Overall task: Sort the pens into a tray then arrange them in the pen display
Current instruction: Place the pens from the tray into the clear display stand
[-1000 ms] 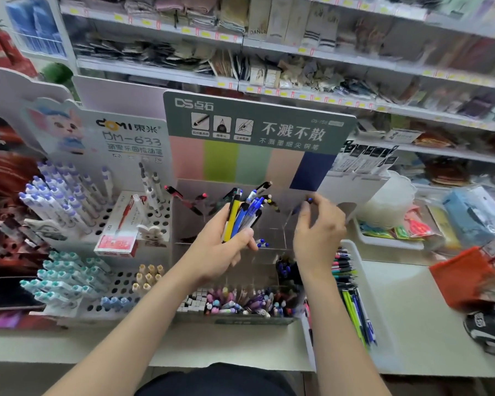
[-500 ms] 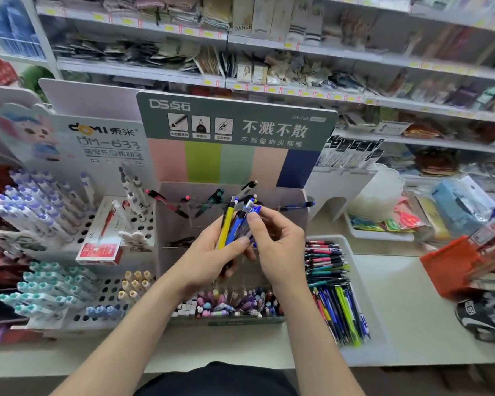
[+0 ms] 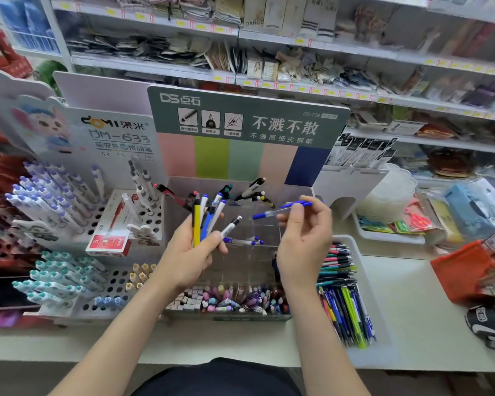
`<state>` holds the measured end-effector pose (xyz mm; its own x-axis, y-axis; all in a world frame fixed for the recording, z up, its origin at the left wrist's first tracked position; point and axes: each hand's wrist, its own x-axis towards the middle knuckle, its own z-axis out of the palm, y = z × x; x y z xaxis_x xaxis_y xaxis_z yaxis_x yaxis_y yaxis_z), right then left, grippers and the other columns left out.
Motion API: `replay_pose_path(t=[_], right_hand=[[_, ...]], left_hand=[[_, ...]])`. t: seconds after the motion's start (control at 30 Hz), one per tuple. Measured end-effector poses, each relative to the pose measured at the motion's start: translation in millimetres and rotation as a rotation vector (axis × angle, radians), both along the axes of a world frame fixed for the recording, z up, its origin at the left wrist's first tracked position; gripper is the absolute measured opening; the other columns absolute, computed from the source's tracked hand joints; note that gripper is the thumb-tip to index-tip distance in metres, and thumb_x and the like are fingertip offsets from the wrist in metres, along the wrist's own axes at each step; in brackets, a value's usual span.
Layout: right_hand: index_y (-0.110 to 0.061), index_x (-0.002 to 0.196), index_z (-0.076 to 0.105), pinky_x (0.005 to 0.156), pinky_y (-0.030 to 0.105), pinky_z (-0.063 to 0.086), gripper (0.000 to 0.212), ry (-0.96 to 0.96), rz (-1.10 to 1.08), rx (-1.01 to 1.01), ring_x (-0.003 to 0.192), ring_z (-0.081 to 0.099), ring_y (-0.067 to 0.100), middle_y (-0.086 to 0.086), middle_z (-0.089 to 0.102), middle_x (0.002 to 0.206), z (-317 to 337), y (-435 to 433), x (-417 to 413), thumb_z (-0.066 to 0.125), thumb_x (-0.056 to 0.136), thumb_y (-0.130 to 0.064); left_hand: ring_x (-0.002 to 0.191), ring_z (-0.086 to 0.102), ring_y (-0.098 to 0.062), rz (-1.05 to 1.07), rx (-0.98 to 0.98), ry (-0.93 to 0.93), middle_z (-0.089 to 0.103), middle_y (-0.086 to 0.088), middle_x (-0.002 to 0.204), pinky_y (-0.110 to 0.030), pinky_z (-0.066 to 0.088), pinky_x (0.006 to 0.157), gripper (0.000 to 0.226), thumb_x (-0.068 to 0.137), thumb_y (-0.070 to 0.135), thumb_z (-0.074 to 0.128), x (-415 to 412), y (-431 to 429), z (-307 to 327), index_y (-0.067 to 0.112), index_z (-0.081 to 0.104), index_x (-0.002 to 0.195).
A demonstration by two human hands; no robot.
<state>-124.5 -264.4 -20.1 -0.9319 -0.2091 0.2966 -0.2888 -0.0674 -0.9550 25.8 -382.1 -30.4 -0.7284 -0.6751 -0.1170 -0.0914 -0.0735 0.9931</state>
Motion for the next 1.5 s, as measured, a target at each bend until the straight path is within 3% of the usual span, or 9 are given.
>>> replay_pose_path(t=[0.23,0.4,0.53,0.7,0.87,1.0,1.17,1.27,1.5], right_hand=[[-0.016,0.118,0.067,0.078,0.021,0.056,0.015,0.311,0.338,0.336,0.089,0.071,0.006,-0.009,0.074,0.099,-33,-24,24,0.067,0.104,-0.012],[-0.026,0.107,0.081,0.078,0.040,0.044,0.013,0.724,0.269,0.750,0.103,0.055,0.022,-0.010,0.077,0.105,-54,-37,26,0.069,0.100,-0.028],[-0.030,0.116,0.077,0.083,0.037,0.039,0.031,0.464,0.287,0.655,0.105,0.052,0.016,-0.016,0.075,0.110,-34,-32,31,0.049,0.110,-0.040],[-0.026,0.116,0.077,0.076,0.018,0.052,0.016,-0.059,0.504,0.387,0.086,0.073,0.004,-0.010,0.079,0.090,-6,-24,33,0.070,0.102,-0.027],[-0.020,0.120,0.067,0.087,0.037,0.062,0.015,-0.094,0.119,0.067,0.095,0.076,0.008,-0.009,0.081,0.100,11,-17,27,0.067,0.105,-0.020],[-0.009,0.122,0.062,0.096,0.042,0.062,0.014,0.106,-0.079,-0.148,0.111,0.075,0.017,0.006,0.078,0.114,30,-19,6,0.061,0.108,-0.011],[-0.012,0.118,0.073,0.086,0.030,0.055,0.015,0.448,0.012,0.222,0.101,0.066,0.003,-0.005,0.074,0.104,11,-43,-13,0.069,0.104,-0.016],[-0.022,0.121,0.077,0.091,0.041,0.041,0.020,0.640,-0.094,0.511,0.110,0.052,0.026,-0.005,0.075,0.114,-6,-52,-17,0.070,0.102,-0.026],[-0.024,0.134,0.071,0.089,0.042,0.038,0.031,0.532,-0.127,0.687,0.114,0.045,0.029,0.004,0.062,0.136,-15,-49,3,0.055,0.109,-0.032]], left_hand=[[0.052,0.040,-0.018,0.204,0.006,0.000,0.073,-0.017,0.085,-0.025,0.034,0.046,0.023,0.108,0.011,0.056,17,-13,-6,0.023,0.058,0.128],[0.051,0.043,-0.017,0.180,0.032,-0.006,0.074,-0.018,0.088,-0.023,0.036,0.045,0.021,0.108,0.012,0.057,21,-10,-7,0.022,0.057,0.126],[0.053,0.047,-0.014,0.132,0.026,-0.008,0.074,-0.017,0.088,-0.026,0.039,0.049,0.027,0.109,0.013,0.058,20,-8,-6,0.024,0.058,0.134],[0.064,0.053,-0.019,0.004,0.013,0.025,0.073,-0.015,0.085,-0.030,0.040,0.051,0.030,0.109,0.016,0.057,13,1,-4,0.029,0.061,0.136],[0.055,0.047,-0.022,-0.021,-0.033,-0.029,0.076,-0.014,0.090,-0.027,0.041,0.052,0.027,0.111,0.020,0.053,11,1,-3,0.034,0.058,0.134],[0.052,0.046,-0.019,-0.038,-0.044,-0.032,0.076,-0.011,0.092,-0.024,0.042,0.051,0.029,0.112,0.022,0.053,11,1,-1,0.037,0.057,0.136],[0.051,0.045,-0.017,-0.061,-0.015,-0.025,0.076,-0.008,0.094,-0.026,0.040,0.047,0.023,0.111,0.022,0.054,9,3,3,0.029,0.055,0.132],[0.052,0.045,-0.018,-0.069,0.022,-0.019,0.074,-0.007,0.090,-0.028,0.040,0.049,0.022,0.111,0.023,0.055,10,1,3,0.025,0.056,0.133],[0.053,0.047,-0.016,-0.071,0.056,-0.035,0.067,-0.005,0.083,-0.031,0.041,0.051,0.014,0.110,0.024,0.056,11,-4,2,0.012,0.059,0.117]])
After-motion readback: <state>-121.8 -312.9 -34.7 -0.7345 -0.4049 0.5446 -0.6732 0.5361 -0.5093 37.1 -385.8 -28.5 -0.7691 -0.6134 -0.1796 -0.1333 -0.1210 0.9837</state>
